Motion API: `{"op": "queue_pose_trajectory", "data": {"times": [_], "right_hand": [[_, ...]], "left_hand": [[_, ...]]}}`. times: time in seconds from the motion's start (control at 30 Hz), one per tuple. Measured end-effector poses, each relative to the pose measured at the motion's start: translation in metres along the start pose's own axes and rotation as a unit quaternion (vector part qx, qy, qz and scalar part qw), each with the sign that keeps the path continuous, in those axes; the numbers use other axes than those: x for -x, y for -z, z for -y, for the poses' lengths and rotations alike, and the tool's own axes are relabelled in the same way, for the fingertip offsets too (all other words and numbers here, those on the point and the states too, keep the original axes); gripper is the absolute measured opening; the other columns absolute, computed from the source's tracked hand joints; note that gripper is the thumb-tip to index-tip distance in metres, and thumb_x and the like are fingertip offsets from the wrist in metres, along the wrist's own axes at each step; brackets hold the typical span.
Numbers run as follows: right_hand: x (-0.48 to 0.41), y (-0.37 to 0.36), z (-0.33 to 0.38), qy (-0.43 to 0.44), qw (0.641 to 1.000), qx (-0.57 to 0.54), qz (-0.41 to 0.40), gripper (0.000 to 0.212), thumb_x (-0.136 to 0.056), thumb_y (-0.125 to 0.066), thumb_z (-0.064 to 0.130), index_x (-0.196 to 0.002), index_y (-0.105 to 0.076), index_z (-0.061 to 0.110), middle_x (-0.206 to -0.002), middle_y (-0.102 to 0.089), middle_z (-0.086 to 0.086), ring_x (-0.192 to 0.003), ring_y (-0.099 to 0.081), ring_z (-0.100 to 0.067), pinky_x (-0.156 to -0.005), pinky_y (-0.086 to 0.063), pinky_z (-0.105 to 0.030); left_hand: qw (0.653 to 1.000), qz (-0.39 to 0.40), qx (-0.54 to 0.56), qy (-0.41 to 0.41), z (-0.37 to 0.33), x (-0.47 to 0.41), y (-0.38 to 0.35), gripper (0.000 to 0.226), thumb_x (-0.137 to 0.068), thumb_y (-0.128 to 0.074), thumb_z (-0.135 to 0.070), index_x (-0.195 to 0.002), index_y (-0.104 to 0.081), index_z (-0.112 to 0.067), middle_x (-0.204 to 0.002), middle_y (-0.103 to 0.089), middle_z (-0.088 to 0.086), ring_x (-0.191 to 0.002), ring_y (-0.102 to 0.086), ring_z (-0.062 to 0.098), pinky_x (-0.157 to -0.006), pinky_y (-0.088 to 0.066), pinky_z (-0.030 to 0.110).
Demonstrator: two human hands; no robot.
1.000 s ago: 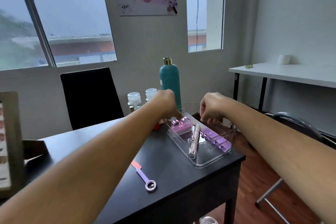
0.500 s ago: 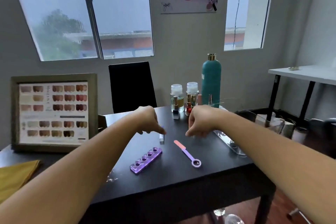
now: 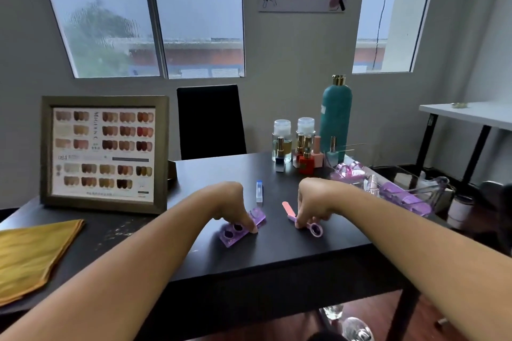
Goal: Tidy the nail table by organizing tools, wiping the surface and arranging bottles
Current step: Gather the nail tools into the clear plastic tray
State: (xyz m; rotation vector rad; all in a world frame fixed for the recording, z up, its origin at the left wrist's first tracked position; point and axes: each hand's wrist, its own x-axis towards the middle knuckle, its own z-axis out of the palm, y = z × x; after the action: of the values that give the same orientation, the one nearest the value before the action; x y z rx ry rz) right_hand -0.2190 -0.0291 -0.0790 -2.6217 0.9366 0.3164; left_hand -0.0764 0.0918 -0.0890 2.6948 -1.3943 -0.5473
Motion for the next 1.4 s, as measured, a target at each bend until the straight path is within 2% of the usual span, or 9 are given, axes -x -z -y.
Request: {"op": "queue_pose_trajectory", "data": {"times": [0.17, 0.5, 0.6, 0.73, 0.83, 0.97, 1.13, 1.33, 1.4], "right_hand": [[0.009, 0.021, -0.018, 0.036, 0.996, -0.083, -0.023, 0.021, -0.075, -0.076, 0.016, -0.085, -0.074, -0.002, -0.064, -0.066, -0.005, -0.054, -0.053, -0.014, -0.048, -0.042, -0.020], [0.029, 0.110, -0.111, -0.009, 0.957, -0.200, -0.209, 0.012, -0.076, -0.077, 0.013, -0.070, -0.071, 0.004, -0.050, -0.067, -0.001, -0.044, -0.056, -0.008, -0.043, -0.042, -0.021], [0.022, 0.106, -0.132, -0.046, 0.958, -0.203, -0.199, 0.012, -0.076, -0.077, 0.008, -0.071, -0.070, 0.000, -0.050, -0.066, -0.004, -0.039, -0.055, -0.008, -0.038, -0.043, -0.019], [0.011, 0.096, -0.151, -0.072, 0.964, -0.185, -0.176, 0.014, -0.075, -0.077, 0.005, -0.066, -0.068, 0.000, -0.048, -0.065, -0.005, -0.041, -0.058, -0.012, -0.042, -0.047, -0.020], [0.004, 0.089, -0.159, -0.084, 0.973, -0.153, -0.151, 0.011, -0.075, -0.076, 0.006, -0.072, -0.069, -0.002, -0.063, -0.068, -0.013, -0.053, -0.059, -0.020, -0.055, -0.053, -0.028], [0.004, 0.082, -0.161, -0.097, 0.987, -0.060, -0.109, 0.017, -0.074, -0.077, 0.017, -0.080, -0.075, 0.002, -0.067, -0.068, -0.006, -0.053, -0.052, -0.017, -0.050, -0.042, -0.023], [0.004, 0.075, -0.164, -0.111, 0.990, -0.024, -0.081, 0.024, -0.074, -0.078, 0.021, -0.086, -0.076, 0.001, -0.093, -0.076, -0.012, -0.068, -0.057, -0.018, -0.062, -0.044, -0.026], [0.011, 0.082, -0.162, -0.122, 0.983, -0.036, -0.130, 0.023, -0.076, -0.078, 0.021, -0.088, -0.076, 0.001, -0.077, -0.075, -0.004, -0.055, -0.060, -0.012, -0.052, -0.050, -0.019], [0.012, 0.085, -0.158, -0.108, 0.980, -0.045, -0.161, 0.021, -0.077, -0.077, 0.020, -0.086, -0.075, 0.001, -0.074, -0.074, -0.006, -0.053, -0.059, -0.012, -0.050, -0.052, -0.020]], "left_hand": [[0.997, 0.011, 0.070, -0.039, -0.003, 0.000, 0.006, 0.032, -0.071, -0.078, -0.036, -0.079, -0.069, -0.007, -0.062, -0.055, 0.000, -0.057, -0.048, 0.014, -0.049, -0.043, 0.016], [0.927, -0.167, 0.273, -0.197, -0.120, -0.029, 0.065, 0.030, -0.073, -0.079, -0.026, -0.083, -0.071, 0.002, -0.068, -0.067, 0.010, -0.054, -0.056, 0.016, -0.061, -0.053, 0.028], [0.916, -0.192, 0.269, -0.228, -0.156, -0.047, 0.065, 0.024, -0.073, -0.079, -0.027, -0.072, -0.069, -0.005, -0.054, -0.063, -0.001, -0.042, -0.053, 0.004, -0.048, -0.047, 0.019], [0.923, -0.194, 0.234, -0.236, -0.187, -0.074, 0.050, 0.026, -0.073, -0.078, -0.031, -0.073, -0.070, -0.005, -0.055, -0.061, -0.004, -0.046, -0.052, 0.005, -0.052, -0.049, 0.022], [0.939, -0.165, 0.201, -0.224, -0.194, -0.091, 0.033, 0.028, -0.073, -0.078, -0.031, -0.076, -0.071, -0.004, -0.057, -0.063, -0.001, -0.045, -0.052, 0.007, -0.048, -0.043, 0.019], [0.955, -0.142, 0.149, -0.214, -0.199, -0.102, 0.017, 0.028, -0.072, -0.078, -0.035, -0.073, -0.071, -0.007, -0.057, -0.060, -0.004, -0.047, -0.048, 0.005, -0.047, -0.039, 0.016], [0.959, -0.130, 0.120, -0.223, -0.206, -0.107, 0.011, 0.026, -0.072, -0.079, -0.034, -0.076, -0.073, -0.009, -0.062, -0.061, -0.004, -0.050, -0.049, 0.005, -0.045, -0.034, 0.015], [0.954, -0.169, 0.083, -0.234, -0.203, -0.104, 0.014, 0.030, -0.072, -0.079, -0.033, -0.087, -0.075, -0.008, -0.082, -0.072, 0.004, -0.067, -0.058, 0.013, -0.063, -0.047, 0.022], [0.949, -0.187, 0.093, -0.235, -0.194, -0.099, 0.023, 0.023, -0.072, -0.079, -0.030, -0.082, -0.074, -0.010, -0.078, -0.070, 0.001, -0.064, -0.058, 0.011, -0.057, -0.045, 0.018]]}}
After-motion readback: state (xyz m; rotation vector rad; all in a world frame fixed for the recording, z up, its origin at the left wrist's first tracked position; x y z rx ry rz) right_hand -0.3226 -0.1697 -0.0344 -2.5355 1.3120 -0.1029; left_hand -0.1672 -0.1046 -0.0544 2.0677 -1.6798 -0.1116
